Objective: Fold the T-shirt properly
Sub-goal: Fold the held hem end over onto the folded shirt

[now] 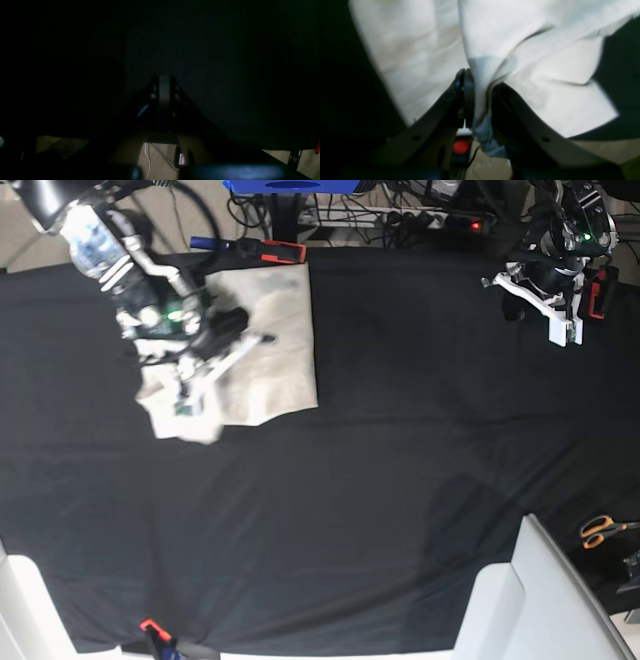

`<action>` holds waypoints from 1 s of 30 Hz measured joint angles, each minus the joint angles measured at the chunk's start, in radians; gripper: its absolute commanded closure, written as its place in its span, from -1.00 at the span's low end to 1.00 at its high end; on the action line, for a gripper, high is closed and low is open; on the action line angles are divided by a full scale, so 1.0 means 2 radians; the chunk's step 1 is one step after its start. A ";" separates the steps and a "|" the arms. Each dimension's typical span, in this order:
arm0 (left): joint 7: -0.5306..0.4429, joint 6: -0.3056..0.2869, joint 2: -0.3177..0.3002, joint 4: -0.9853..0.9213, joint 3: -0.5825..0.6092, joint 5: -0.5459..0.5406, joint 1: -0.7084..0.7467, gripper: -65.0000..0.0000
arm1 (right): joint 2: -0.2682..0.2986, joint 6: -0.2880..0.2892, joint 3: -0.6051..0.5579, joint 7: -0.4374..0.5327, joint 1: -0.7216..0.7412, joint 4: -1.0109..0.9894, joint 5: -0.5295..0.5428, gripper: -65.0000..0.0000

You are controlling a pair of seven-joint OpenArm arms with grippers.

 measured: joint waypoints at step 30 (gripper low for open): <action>0.000 0.000 0.000 0.000 0.000 -0.002 0.000 1.00 | -0.076 0.001 -0.098 -0.038 0.004 -0.034 -0.201 -0.08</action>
